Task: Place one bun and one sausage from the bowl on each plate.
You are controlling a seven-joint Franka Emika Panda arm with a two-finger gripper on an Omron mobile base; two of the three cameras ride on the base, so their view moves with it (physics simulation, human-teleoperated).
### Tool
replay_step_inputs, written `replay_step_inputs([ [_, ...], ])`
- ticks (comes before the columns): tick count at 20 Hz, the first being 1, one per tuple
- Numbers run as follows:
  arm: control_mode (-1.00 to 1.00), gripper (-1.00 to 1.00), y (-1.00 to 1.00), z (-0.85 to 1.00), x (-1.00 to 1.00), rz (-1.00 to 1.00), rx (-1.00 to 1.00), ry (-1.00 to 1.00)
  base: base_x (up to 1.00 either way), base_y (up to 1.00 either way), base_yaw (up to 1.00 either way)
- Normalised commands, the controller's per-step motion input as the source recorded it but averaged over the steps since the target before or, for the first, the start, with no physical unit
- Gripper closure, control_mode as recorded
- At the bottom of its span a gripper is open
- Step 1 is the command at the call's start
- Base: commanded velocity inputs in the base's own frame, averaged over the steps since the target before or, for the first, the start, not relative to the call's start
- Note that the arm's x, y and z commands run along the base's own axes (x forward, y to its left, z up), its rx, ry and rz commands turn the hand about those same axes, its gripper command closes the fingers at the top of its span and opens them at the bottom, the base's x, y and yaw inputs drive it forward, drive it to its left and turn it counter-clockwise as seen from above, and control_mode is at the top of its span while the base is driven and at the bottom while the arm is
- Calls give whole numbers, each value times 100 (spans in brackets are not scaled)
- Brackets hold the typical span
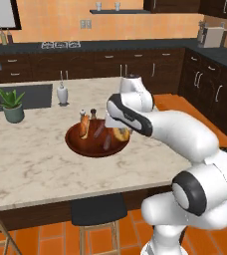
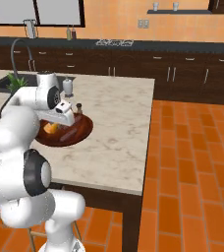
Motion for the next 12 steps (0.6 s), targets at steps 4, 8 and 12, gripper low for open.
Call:
replay_step_inputs([
  [4,-100,100,-60,54,-100,14,5,-23,0,0,0],
  [8,-100,100,-41,47,-100,2,-3,11,0,0,0],
  [12,-100,100,-31,4,-100,0,-2,23,0,0,0],
])
